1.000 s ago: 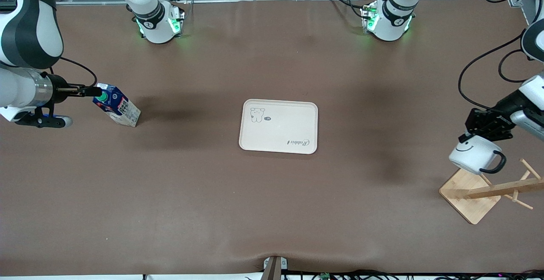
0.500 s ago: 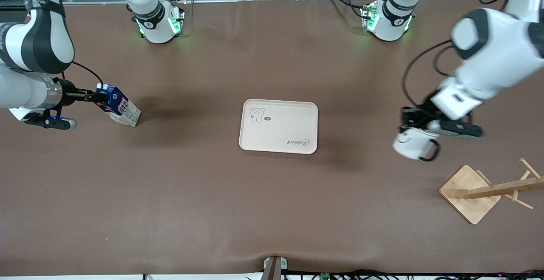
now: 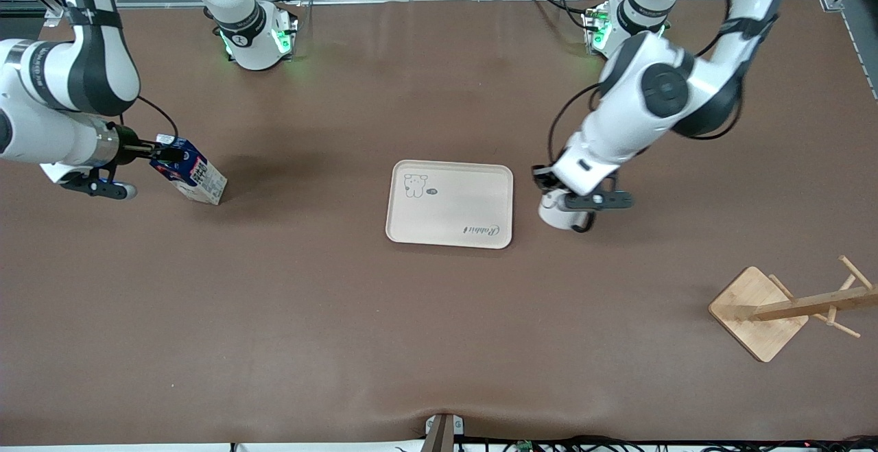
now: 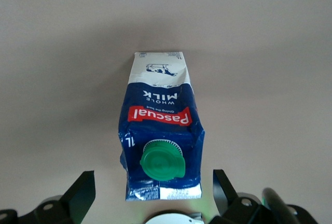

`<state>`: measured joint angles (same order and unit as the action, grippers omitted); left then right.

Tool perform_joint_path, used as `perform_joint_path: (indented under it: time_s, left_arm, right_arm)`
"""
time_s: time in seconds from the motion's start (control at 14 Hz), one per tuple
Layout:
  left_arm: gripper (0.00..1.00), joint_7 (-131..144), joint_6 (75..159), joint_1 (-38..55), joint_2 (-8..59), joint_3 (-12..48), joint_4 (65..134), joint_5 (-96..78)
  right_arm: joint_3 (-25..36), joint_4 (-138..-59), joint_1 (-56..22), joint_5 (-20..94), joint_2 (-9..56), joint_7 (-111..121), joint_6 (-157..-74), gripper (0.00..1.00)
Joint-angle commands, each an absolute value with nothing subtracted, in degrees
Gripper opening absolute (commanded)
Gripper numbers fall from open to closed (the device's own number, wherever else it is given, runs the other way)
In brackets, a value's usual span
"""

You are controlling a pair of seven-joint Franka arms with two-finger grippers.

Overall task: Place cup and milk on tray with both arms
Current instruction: 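Lift the mug off the wooden stand with the left gripper toward the tray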

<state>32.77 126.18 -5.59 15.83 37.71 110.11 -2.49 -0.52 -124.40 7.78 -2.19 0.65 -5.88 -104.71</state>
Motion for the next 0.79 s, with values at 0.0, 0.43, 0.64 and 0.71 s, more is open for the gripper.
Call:
perform_joint_path:
  time_s: [0.0, 0.43, 0.64, 0.71]
  left_arm:
    - [0.00, 38.12, 125.51, -0.28, 23.44, 37.36, 105.04, 2.01]
    - [0.00, 47.53, 119.63, 9.03, 35.40, 35.51, 96.17, 9.48]
    - [0.00, 49.75, 117.86, 15.80, 38.05, 30.78, 94.13, 11.25]
    - [0.00, 49.75, 117.86, 17.39, 38.49, 29.46, 94.13, 11.25]
  right_arm:
    - [-1.05, -129.36, 9.66, -2.55, -1.67, -5.71, -109.50, 1.00]
    - [-1.05, -131.40, 10.28, -2.46, -1.58, -5.54, -111.71, 0.11]
    - [-1.05, -125.19, 10.37, -2.37, -0.36, -3.87, -104.18, 0.01]
    - [-1.05, -121.94, 10.20, -2.37, 0.43, -3.87, -100.06, 0.01]
